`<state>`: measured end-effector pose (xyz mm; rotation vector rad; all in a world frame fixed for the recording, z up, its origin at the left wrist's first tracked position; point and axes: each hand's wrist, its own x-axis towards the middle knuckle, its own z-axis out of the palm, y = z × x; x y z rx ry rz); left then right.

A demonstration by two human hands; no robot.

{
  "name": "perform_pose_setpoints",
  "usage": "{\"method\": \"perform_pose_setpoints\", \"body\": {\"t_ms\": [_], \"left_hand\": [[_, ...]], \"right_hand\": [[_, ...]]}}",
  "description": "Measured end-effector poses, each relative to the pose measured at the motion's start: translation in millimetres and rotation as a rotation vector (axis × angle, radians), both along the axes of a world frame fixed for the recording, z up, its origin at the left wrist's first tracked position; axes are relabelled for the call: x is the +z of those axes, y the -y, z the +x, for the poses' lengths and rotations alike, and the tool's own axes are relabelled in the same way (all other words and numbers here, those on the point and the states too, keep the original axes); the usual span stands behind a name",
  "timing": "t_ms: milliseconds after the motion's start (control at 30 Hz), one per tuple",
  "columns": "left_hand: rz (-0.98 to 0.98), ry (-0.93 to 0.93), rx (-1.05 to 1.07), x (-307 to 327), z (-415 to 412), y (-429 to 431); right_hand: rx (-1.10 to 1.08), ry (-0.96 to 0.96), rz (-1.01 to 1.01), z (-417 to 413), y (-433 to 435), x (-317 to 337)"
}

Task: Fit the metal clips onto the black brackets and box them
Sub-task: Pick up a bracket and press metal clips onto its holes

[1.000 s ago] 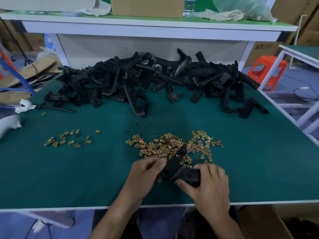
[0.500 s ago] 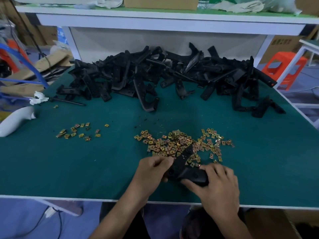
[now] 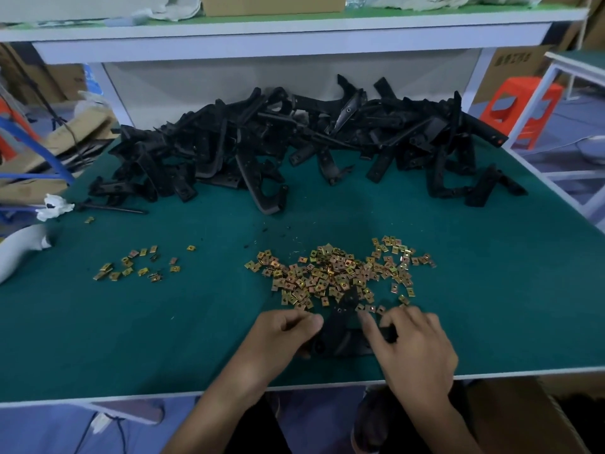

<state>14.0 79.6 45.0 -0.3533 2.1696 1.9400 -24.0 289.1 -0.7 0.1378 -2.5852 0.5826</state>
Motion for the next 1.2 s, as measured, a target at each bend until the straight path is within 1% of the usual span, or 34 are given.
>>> {"method": "perform_pose_setpoints", "body": {"t_ms": [167, 300, 367, 467, 533, 633, 700, 1000, 1100, 1200], "left_hand": [[0.017, 0.028, 0.001, -5.9, 11.9, 0.5], [0.007, -0.021, 0.077, -8.2, 13.3, -8.1], [0.047, -0.042, 0.111, -10.4, 13.9, -11.8], [0.112, -0.026, 0.139, -11.2, 15.1, -15.2], [0.072, -0.02, 0.13, -9.5, 15.8, -16.0], [-0.089, -0.07, 0.084, -7.9, 17.2, -15.1], [-0.116, -0.094, 0.07, -8.4, 17.8, -14.7], [0.057, -0.028, 0.156, -5.4, 15.3, -15.3], [0.063, -0.012, 0.171, -4.4, 16.7, -19.0], [0.026, -0.014, 0.151, -3.4, 19.3, -19.0]], "right_hand": [[-0.04, -0.047, 0.024, -1.7, 3.9, -2.5], [-0.068, -0.058, 0.052, -3.5, 4.6, -4.2], [-0.064, -0.059, 0.06, -3.6, 4.2, -4.5], [-0.067, -0.056, 0.068, -4.2, 4.2, -5.0], [-0.073, -0.063, 0.083, -4.4, 4.2, -6.1], [-0.079, -0.073, 0.101, -4.9, 4.8, -6.8], [-0.085, -0.08, 0.099, -5.0, 5.2, -7.9], [-0.082, -0.078, 0.065, -5.0, 5.1, -7.4], [-0.084, -0.076, 0.066, -4.6, 5.6, -6.9], [-0.093, -0.079, 0.074, -4.3, 6.1, -7.1]]}}
